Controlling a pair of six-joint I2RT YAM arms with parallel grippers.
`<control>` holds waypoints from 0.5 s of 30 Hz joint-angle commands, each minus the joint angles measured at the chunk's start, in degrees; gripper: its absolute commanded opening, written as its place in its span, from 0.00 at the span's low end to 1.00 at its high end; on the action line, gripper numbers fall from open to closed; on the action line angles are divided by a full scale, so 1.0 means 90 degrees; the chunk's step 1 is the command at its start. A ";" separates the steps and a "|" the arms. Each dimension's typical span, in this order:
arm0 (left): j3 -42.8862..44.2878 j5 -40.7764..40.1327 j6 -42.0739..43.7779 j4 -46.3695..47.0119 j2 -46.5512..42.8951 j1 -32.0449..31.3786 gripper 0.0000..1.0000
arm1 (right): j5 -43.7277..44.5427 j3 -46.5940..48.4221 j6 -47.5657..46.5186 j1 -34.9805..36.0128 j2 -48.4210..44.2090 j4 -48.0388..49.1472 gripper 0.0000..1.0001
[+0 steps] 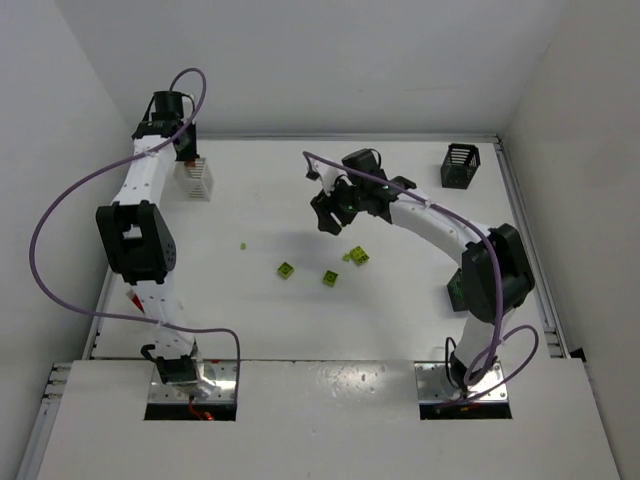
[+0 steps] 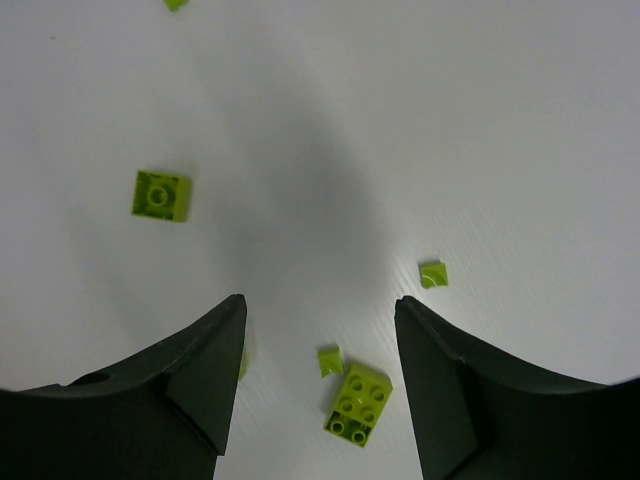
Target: Sort the legos into containers by color
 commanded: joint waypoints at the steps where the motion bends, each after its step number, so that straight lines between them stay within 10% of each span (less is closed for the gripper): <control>1: 0.0422 -0.0667 0.0127 0.0039 0.0051 -0.0059 0.11 | -0.0056 0.0314 0.0217 -0.0303 0.0023 -0.0184 0.61; 5: 0.0422 -0.0804 0.0127 0.0039 0.0178 -0.0059 0.24 | 0.0108 0.0314 0.0393 -0.0499 0.0081 -0.0097 0.64; 10: 0.0286 -0.0775 0.0127 0.0097 -0.0044 -0.0059 0.70 | -0.0091 0.0722 0.0444 -0.0849 0.0345 -0.0553 0.68; 15: 0.0121 -0.0103 -0.0514 0.0234 -0.0591 0.0145 0.81 | -0.0631 0.0861 -0.0347 -0.0909 0.0433 -0.1354 0.68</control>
